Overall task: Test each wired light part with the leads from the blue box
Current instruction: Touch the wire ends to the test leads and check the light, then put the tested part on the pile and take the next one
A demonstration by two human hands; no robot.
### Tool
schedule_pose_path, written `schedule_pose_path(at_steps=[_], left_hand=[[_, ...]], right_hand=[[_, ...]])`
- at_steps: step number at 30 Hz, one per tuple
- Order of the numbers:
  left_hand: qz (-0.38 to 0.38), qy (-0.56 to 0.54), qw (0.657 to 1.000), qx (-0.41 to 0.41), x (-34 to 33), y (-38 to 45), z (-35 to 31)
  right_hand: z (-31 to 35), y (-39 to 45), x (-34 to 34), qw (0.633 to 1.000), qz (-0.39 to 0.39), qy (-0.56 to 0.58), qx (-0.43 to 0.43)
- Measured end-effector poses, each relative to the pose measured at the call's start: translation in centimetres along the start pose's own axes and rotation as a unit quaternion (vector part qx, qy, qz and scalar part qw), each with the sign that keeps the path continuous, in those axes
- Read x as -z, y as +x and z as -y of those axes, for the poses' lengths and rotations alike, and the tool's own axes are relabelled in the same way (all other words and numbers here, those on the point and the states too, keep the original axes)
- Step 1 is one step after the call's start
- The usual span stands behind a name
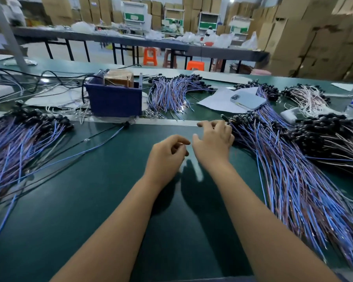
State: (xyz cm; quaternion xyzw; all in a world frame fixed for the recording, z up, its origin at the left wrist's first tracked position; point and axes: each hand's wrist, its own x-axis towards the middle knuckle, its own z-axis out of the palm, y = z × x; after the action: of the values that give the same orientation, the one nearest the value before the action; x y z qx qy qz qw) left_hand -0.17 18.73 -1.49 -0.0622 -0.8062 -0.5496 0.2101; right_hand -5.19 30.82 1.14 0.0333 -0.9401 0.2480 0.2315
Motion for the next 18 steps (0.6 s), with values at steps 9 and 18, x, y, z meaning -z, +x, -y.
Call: schedule_pose_path(at_steps=[9,18], left_hand=[[-0.165,0.3,0.936,0.082,13.3,1.3,6.0],[-0.117,0.452,0.857,0.218,13.1,3.1,6.4]], right_hand=[[11.3,-2.7,-7.9,0.977,0.167,0.097,0.085],[12.1,-2.6,-9.4,0.944,0.193,0.265,0.041]])
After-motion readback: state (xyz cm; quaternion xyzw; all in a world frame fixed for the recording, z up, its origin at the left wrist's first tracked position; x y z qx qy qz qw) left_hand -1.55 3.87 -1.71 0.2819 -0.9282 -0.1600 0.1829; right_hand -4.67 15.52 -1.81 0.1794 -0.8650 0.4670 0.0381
